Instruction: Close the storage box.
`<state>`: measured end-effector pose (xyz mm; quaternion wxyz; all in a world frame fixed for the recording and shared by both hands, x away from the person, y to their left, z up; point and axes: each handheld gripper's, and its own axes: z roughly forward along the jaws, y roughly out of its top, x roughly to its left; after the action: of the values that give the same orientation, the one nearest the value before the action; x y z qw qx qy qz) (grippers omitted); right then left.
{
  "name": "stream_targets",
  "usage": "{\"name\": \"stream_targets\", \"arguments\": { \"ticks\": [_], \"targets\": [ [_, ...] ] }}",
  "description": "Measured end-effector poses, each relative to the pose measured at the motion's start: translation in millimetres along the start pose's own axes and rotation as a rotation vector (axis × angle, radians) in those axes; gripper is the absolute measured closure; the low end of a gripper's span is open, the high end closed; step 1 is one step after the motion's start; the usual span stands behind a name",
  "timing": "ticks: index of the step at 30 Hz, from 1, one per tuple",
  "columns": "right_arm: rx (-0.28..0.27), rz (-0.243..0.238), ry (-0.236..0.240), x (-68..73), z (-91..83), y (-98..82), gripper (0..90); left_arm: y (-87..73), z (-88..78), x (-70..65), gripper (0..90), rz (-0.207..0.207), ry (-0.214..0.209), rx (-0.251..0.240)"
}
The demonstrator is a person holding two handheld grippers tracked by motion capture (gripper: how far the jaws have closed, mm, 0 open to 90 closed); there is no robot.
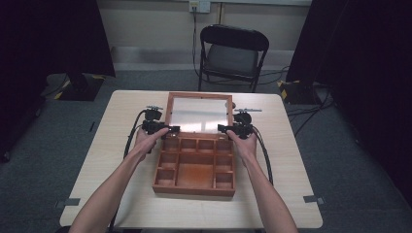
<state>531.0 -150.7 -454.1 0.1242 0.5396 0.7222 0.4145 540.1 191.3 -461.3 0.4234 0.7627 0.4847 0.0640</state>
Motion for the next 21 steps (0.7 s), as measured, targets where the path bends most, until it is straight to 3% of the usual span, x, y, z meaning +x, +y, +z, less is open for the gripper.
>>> {"name": "stream_targets", "arguments": {
  "ticks": [4, 9, 17, 21],
  "targets": [
    [-0.026, 0.031, 0.031, -1.2, -5.3, 2.0, 30.5, 1.6, -4.2, -1.2, 27.4, -0.007, -0.012, -0.029],
    [-0.042, 0.027, 0.034, 0.4, -12.8, 4.3, 34.5, 2.7, -9.8, -3.8, 27.4, 0.001, -0.013, -0.06],
    [-0.078, 0.034, 0.055, 1.1, -27.4, 6.8, 42.8, 1.9, -25.6, -2.8, 41.6, 0.016, -0.023, -0.103],
    [-0.089, 0.024, 0.06, 2.1, -33.9, 8.4, 49.6, 1.4, -31.8, -4.1, 42.3, 0.009, -0.028, -0.119]
  ]
}}
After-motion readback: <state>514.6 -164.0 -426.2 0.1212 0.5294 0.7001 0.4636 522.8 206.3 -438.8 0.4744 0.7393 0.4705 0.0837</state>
